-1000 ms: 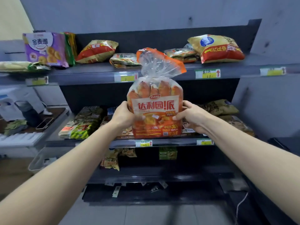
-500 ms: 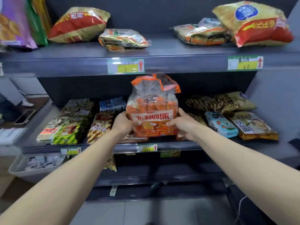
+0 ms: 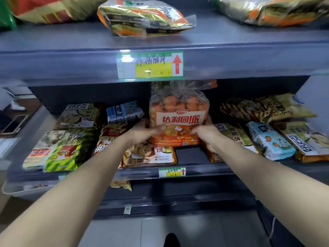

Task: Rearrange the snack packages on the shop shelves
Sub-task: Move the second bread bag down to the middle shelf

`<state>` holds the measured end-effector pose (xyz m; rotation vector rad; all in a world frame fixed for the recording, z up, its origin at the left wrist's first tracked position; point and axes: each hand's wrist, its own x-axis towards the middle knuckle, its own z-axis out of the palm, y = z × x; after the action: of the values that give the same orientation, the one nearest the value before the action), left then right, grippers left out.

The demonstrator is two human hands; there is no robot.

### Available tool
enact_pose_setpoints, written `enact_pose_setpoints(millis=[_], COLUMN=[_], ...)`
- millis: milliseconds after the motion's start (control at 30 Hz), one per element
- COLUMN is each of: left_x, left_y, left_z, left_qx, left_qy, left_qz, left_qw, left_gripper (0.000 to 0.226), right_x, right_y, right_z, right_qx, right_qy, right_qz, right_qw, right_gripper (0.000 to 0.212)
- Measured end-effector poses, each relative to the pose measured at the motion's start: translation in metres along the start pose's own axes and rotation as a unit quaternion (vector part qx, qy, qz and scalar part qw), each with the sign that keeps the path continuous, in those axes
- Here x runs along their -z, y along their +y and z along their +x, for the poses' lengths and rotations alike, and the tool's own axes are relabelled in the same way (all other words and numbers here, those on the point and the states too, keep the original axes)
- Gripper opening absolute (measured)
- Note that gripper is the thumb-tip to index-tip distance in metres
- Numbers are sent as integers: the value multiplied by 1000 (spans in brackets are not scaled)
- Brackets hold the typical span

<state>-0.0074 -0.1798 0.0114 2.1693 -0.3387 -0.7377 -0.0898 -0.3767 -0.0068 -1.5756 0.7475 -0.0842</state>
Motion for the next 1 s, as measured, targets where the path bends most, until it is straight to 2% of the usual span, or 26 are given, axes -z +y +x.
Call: enact_pose_setpoints(millis=[67,133,167,300,367,467,600,733,800,900,1000], left_x=[-4,-10,-13,-18,-19,-20,-19,-15,-11,-8,-9], left_y=[1,-2,-4,-11,-16,-14,-8,-2,2,3,6], left_z=[-1,2,5,20,29,27,24,20,17,17,19], left_qx=[20,24,20,14,14,-9,-37,-57,-61,-70,-70], left_qy=[-69,-92,-90,-73,-84,-47,-9,19,27,55,85], left_qz=[49,59,61,102,93,67,50,55,61,85,119], left_qw=[996,994,994,992,992,997,998,997,996,992,987], left_gripper=[123,95,89,120,122,118,107,114,106,81,76], right_x=[-1,-1,-1,4,4,2,3,5,5,3,2], right_y=[7,10,12,18,18,18,13,2,-2,-6,-8], right_z=[4,2,0,-2,-3,-3,-4,-7,-8,-10,-10], right_qx=[-15,-44,-63,-82,-71,-58,-39,-13,-6,2,6], right_qy=[6,-17,-31,-53,-40,-22,-21,-20,-19,-10,7], right_qz=[-5,15,31,43,48,63,84,97,98,93,91], right_qw=[1000,999,997,994,996,996,995,995,995,996,996], right_gripper=[65,53,50,41,46,63,58,56,60,65,63])
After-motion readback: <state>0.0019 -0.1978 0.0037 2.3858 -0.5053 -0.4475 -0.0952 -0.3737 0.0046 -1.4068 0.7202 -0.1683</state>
